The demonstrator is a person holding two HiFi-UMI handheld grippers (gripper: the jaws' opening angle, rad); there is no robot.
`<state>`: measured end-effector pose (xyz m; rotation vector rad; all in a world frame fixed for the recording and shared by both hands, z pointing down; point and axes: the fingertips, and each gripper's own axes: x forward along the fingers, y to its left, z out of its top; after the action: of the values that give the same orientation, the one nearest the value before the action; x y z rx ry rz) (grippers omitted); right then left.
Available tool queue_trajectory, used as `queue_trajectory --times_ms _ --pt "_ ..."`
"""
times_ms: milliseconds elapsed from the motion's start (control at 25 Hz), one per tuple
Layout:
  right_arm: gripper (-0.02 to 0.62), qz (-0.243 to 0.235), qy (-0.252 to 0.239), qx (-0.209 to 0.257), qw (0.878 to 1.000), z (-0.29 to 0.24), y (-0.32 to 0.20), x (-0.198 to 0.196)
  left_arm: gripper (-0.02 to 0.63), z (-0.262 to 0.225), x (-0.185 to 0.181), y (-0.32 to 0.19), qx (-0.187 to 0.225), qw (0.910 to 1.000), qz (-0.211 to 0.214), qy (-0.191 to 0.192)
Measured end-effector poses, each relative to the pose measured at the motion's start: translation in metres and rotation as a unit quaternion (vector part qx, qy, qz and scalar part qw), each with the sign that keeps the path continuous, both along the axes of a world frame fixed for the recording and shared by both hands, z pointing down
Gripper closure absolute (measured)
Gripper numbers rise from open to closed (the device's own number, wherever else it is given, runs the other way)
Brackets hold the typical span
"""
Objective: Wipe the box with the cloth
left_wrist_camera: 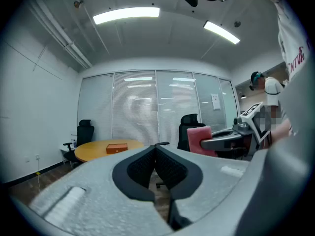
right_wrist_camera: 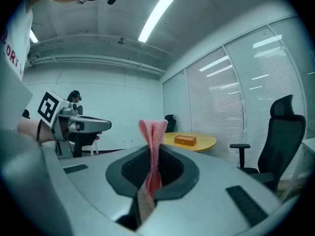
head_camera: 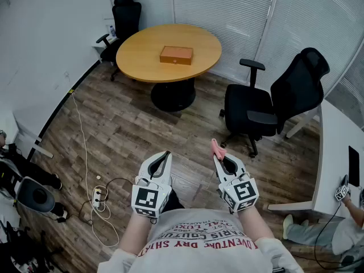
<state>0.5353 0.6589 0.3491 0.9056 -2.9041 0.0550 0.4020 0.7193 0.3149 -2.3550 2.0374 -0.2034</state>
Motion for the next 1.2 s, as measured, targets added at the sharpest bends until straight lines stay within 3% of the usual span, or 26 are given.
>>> queue_trajectory --times_ms 760,960,1200 --pt "0.566 -0.013 0.005 -0.047 0.999 0.023 -0.009 -0.009 0.597 0.028 -0.010 -0.007 -0.038 0.9991 -0.006 0.015" --pt "0.566 -0.032 0.009 -0.062 0.998 0.033 -0.025 -0.035 0.597 0.035 -0.035 -0.024 -0.048 0.9985 -0.015 0.022" --pt "0.566 -0.037 0.018 -0.078 0.996 0.039 -0.064 -0.089 0.597 0.041 -0.093 -0.062 -0.055 0.9975 -0.023 0.037"
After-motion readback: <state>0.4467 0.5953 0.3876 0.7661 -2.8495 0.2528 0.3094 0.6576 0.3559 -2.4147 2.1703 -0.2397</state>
